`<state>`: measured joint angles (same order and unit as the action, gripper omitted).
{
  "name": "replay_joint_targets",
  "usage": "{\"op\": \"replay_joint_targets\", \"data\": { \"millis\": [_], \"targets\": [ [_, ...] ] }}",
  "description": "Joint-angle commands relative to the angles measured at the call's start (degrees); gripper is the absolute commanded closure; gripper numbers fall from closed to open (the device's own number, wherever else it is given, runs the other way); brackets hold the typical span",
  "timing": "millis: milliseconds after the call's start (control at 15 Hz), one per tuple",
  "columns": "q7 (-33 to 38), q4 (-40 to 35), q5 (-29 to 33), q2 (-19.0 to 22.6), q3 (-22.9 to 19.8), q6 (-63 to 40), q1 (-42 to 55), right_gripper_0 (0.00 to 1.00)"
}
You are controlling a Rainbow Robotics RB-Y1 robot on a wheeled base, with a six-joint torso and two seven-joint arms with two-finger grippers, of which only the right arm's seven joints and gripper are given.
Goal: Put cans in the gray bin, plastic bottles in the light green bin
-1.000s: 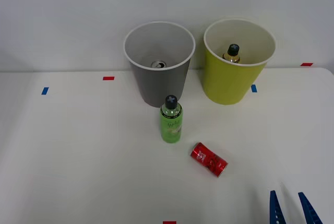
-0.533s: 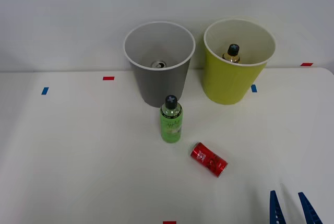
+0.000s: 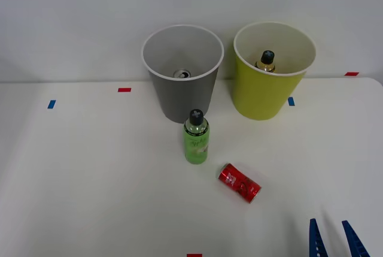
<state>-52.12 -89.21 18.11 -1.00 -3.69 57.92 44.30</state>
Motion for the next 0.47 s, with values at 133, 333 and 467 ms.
{"op": "replay_joint_targets", "data": {
  "millis": [133, 333, 467],
  "targets": [
    [0.0, 0.0, 0.0, 0.0, 0.0, -0.01, 0.0, 0.29],
    [0.0, 0.0, 0.0, 0.0, 0.0, -0.01, 0.0, 0.29],
    [0.0, 0.0, 0.0, 0.0, 0.0, -0.01, 0.0, 0.29]
  ]
}}
